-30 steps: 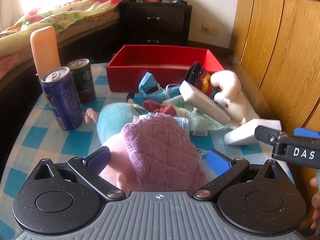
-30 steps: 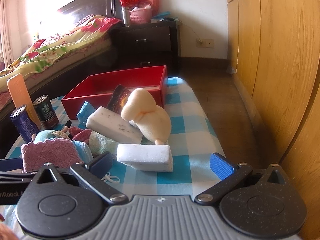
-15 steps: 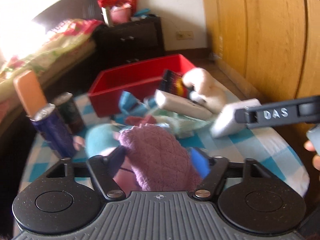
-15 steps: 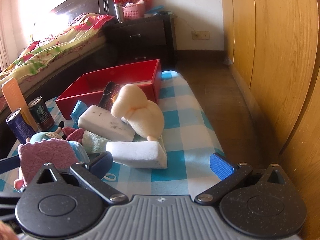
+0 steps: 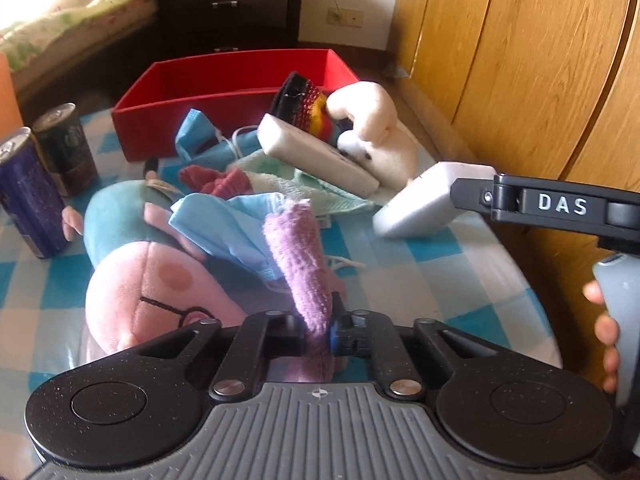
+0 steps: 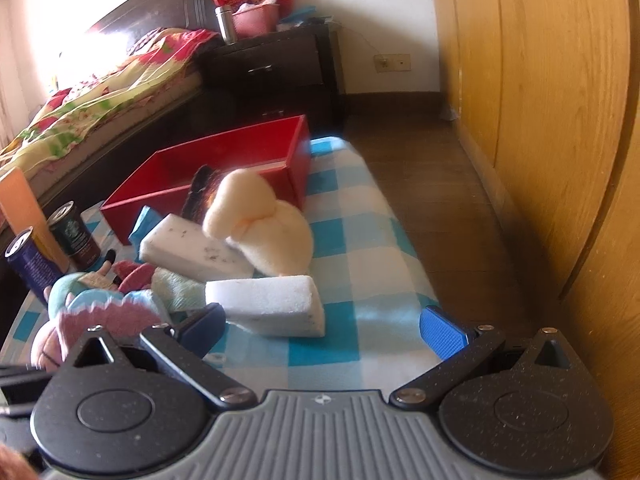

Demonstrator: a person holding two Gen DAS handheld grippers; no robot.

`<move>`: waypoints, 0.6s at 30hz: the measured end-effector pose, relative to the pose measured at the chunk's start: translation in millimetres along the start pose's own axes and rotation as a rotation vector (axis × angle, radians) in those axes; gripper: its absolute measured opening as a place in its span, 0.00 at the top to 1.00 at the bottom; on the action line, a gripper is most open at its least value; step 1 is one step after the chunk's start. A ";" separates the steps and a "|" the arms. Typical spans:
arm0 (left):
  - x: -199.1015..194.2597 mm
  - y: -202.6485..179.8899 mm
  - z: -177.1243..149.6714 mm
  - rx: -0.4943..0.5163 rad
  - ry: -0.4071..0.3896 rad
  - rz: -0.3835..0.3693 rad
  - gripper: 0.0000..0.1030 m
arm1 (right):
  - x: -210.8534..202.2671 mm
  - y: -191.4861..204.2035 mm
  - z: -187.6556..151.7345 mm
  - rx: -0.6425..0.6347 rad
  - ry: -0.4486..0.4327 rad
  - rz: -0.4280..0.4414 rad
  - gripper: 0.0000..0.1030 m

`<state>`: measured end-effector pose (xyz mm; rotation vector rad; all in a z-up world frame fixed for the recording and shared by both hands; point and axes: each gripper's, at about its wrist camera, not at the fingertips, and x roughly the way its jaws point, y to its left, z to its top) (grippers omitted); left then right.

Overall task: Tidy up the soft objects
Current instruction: 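Close the left tool on the rolled purple towel, then grasp the white foam block with the right tool while the left tool lifts the towel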

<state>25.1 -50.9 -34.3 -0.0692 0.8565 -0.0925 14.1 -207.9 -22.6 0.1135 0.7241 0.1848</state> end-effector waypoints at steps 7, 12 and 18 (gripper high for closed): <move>-14.9 9.2 1.6 -0.020 -0.028 -0.037 0.97 | 10.1 -15.5 2.3 0.002 0.032 -0.066 0.18; -27.6 19.2 5.4 -0.079 -0.052 -0.098 0.98 | 16.1 -7.4 5.3 -0.034 0.021 -0.048 0.18; -37.6 27.9 6.9 -0.108 -0.076 -0.123 0.97 | 19.1 11.8 4.8 -0.078 -0.042 -0.024 0.18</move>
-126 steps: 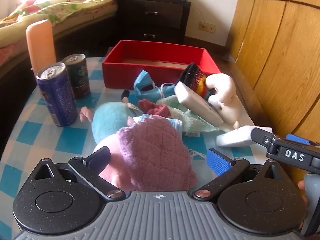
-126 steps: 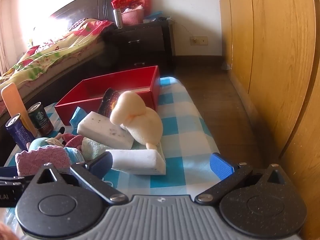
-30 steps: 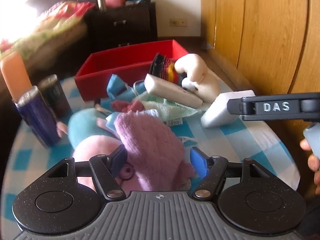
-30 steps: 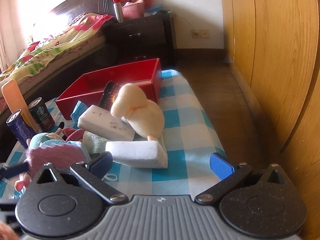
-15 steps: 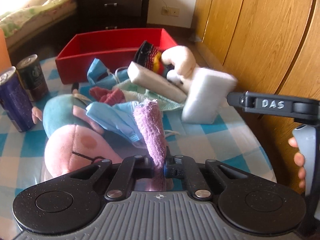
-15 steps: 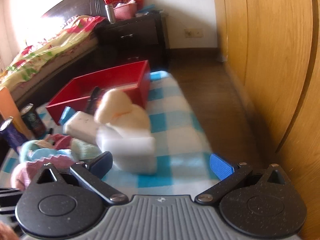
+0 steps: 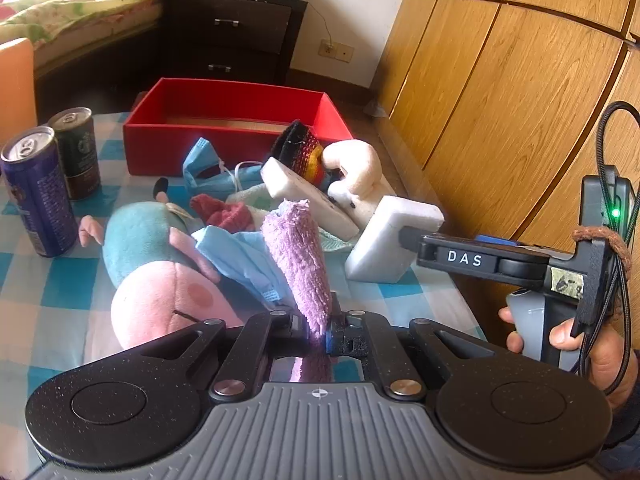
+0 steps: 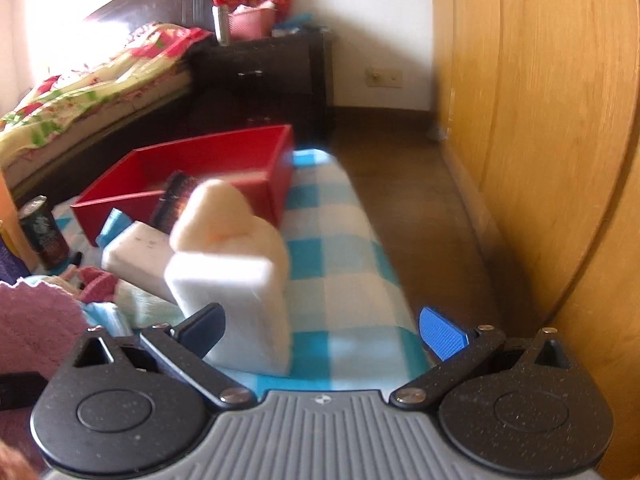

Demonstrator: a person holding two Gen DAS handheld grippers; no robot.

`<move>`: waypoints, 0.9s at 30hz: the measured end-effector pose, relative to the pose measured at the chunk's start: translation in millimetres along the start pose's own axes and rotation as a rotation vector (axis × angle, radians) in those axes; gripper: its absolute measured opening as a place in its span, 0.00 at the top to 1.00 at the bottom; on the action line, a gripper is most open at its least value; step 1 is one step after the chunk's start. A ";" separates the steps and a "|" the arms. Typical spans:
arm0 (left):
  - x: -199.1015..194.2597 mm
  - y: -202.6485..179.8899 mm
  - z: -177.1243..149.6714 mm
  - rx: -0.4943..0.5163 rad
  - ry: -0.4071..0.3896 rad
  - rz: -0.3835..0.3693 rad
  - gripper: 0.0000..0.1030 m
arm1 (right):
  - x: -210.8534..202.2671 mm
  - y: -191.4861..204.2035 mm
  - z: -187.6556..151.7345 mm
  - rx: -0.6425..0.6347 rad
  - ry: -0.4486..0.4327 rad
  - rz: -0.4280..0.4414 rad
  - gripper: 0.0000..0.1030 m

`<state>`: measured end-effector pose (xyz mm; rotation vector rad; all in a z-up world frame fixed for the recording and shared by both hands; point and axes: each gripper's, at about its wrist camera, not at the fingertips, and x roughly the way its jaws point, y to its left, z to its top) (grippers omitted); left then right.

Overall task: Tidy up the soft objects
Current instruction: 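Grasp the white foam block with the right tool while the left tool lifts the towel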

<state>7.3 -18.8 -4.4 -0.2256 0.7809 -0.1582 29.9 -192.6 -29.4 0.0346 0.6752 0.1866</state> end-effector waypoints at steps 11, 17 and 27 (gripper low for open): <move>-1.6 13.3 -5.2 -0.041 0.026 -0.028 0.96 | 27.6 41.5 1.0 -0.123 -0.039 -0.042 0.18; -1.6 10.3 -3.1 -0.029 0.017 -0.025 0.96 | 39.4 23.7 5.9 -0.002 0.071 0.013 0.69; -3.1 3.4 7.9 -0.011 -0.031 0.003 0.95 | 8.9 13.2 3.8 0.070 0.106 0.134 0.70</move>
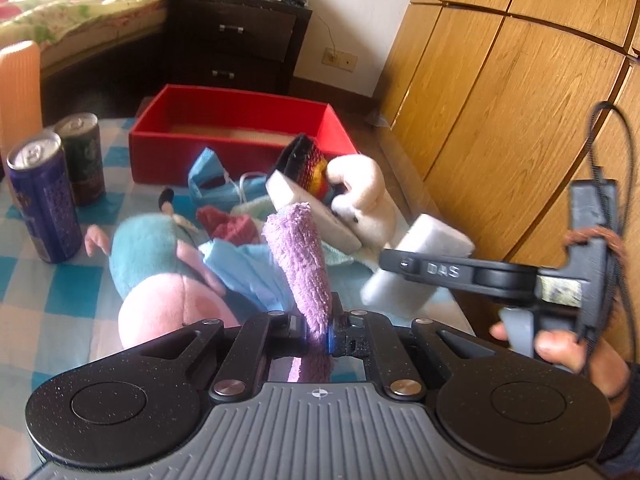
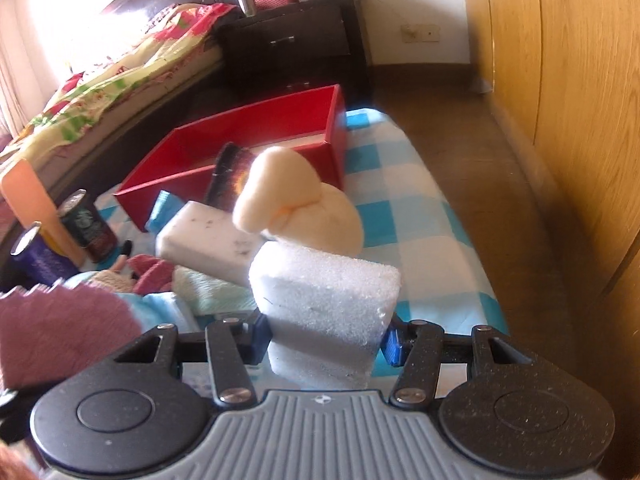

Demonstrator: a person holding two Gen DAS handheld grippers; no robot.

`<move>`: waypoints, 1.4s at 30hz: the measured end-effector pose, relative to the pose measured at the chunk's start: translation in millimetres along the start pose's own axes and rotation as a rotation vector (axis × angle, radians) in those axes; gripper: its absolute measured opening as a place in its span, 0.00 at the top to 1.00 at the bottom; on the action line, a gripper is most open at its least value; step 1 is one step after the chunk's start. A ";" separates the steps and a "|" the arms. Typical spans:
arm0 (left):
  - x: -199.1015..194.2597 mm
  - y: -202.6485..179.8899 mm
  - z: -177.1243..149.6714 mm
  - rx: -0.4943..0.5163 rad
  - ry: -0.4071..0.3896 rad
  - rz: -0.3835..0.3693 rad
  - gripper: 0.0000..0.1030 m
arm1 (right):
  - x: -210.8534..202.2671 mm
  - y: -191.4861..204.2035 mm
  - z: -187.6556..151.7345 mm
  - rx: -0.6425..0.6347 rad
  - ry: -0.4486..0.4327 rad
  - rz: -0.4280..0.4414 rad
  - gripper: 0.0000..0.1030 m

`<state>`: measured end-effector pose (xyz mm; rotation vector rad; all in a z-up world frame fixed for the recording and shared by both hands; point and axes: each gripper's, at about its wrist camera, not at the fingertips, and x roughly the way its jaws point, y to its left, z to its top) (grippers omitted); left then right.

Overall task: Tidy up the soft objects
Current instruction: 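Grasp the white foam block with the right tool while the left tool lifts the towel, then carry the purple towel with the left tool while the right tool carries the foam block to the red box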

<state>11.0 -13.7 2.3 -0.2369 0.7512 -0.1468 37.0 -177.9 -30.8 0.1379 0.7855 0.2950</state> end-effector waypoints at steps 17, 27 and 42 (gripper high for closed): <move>-5.4 -6.9 23.8 0.022 -0.093 0.057 0.95 | -34.0 24.3 13.7 -0.061 -0.073 0.079 0.70; -8.1 -3.6 48.0 0.012 -0.164 0.083 0.95 | -34.3 35.0 33.7 -0.063 -0.140 0.107 0.70; 6.8 11.6 90.8 -0.001 -0.253 0.143 0.95 | -19.6 49.4 71.3 -0.065 -0.232 0.118 0.70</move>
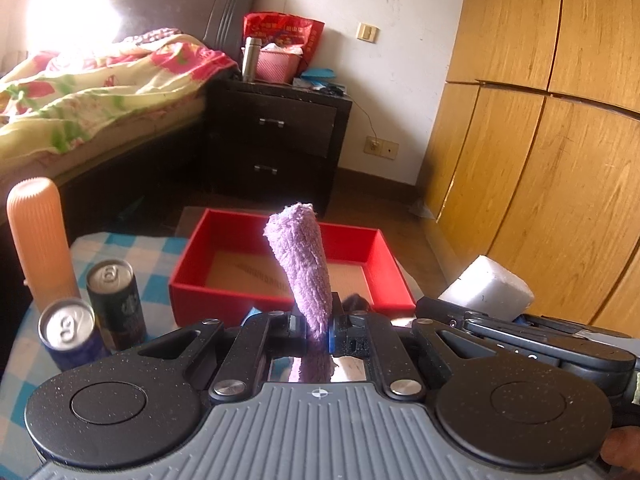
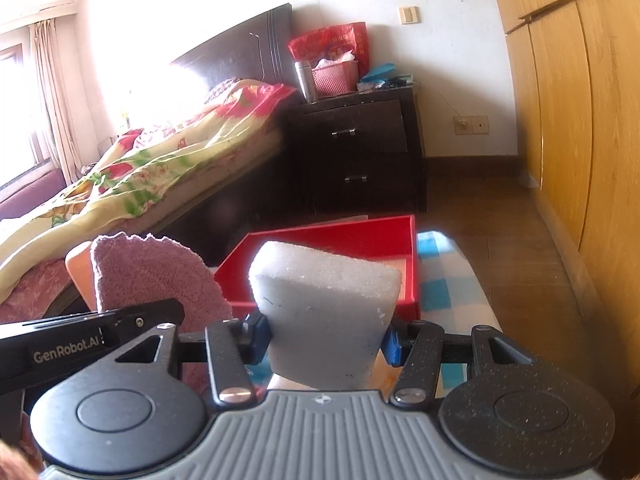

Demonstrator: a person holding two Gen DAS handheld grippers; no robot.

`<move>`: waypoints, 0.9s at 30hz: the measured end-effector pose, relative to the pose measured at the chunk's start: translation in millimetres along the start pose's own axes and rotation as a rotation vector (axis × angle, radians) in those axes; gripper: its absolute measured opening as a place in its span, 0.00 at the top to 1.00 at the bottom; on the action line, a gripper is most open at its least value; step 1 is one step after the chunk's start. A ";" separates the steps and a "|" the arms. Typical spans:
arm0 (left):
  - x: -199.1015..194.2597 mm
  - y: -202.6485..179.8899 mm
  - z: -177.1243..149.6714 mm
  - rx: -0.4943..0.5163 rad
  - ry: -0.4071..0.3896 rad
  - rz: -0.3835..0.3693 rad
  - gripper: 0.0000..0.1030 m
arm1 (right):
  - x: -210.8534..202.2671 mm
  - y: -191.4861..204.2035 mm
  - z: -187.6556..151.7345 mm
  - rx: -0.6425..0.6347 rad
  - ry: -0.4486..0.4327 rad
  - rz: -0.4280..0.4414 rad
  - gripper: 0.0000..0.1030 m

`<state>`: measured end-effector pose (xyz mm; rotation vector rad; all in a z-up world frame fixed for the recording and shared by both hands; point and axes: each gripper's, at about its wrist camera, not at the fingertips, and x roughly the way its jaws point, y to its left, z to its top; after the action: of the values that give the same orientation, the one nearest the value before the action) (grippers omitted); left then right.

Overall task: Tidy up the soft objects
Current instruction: 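Carry the purple towel with the left tool while the right tool carries the foam block to the red box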

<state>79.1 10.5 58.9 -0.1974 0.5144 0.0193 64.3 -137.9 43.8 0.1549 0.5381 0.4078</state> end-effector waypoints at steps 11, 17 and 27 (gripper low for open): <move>33.5 4.8 19.9 0.025 -0.018 0.040 0.94 | 32.4 1.8 25.5 -0.023 -0.033 0.000 0.70; 56.2 13.6 30.9 0.037 -0.026 0.078 0.94 | 60.5 4.7 41.1 -0.045 -0.046 -0.010 0.70; 101.0 28.2 44.8 0.041 -0.009 0.134 0.93 | 119.7 -9.1 58.0 -0.050 -0.005 -0.061 0.70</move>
<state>187.0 43.6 42.3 -0.1226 0.5181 0.1406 191.5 -98.6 35.0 0.0915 0.5262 0.3608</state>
